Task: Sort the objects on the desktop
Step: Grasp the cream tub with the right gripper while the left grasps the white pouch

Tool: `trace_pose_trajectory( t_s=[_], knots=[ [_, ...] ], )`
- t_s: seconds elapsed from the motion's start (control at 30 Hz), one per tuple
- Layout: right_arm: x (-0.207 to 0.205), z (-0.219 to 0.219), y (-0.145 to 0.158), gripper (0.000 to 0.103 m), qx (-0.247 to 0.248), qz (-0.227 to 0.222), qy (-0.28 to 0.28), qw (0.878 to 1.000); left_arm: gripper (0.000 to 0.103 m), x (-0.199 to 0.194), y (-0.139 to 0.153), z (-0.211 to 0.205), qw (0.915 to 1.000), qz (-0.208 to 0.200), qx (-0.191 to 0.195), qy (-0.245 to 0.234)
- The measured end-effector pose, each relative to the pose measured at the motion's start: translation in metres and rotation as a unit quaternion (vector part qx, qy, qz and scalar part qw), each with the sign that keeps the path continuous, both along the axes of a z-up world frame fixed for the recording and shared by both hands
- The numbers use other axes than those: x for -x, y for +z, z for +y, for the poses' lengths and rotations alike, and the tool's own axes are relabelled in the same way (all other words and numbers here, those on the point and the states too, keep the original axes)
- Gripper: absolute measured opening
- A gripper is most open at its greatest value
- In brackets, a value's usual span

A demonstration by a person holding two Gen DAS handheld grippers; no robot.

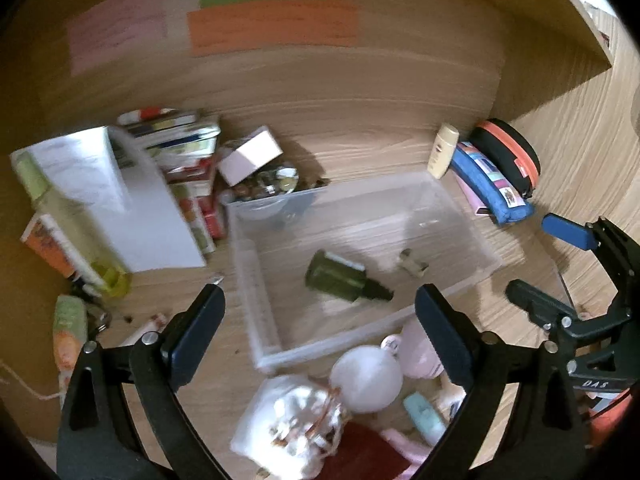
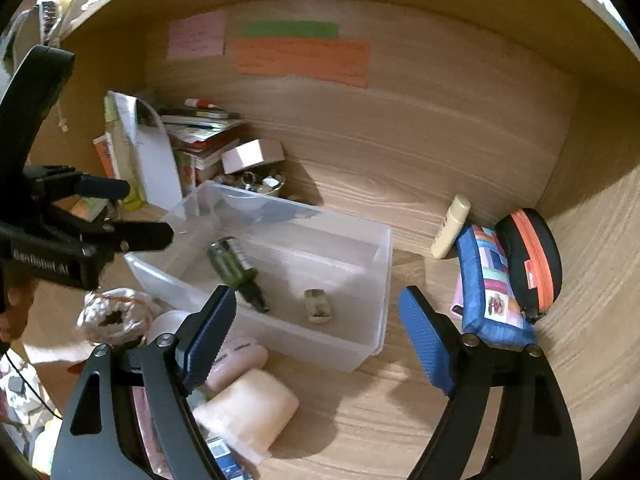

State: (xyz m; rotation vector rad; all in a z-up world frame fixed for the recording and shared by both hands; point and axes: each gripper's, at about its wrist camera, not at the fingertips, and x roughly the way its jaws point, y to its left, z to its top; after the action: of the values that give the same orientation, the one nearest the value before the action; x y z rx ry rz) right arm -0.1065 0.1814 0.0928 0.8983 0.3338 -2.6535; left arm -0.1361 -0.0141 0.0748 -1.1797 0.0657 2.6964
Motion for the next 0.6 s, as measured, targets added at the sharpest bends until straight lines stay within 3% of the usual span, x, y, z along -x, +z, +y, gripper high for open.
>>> trace_pose_trajectory(
  t_s=[0.27,0.6],
  knots=[
    [-0.029,-0.002,-0.007,0.084,0.021,0.017,0.002,1.000,0.100,-0.036,-0.011,-0.032,0.9992,0.015,0.022,0.029],
    [-0.036,0.002,-0.064,0.085,0.048,-0.065,-0.009,0.997,0.100,-0.064,-0.053,-0.059,0.9993,-0.027,-0.003,0.025]
  ],
)
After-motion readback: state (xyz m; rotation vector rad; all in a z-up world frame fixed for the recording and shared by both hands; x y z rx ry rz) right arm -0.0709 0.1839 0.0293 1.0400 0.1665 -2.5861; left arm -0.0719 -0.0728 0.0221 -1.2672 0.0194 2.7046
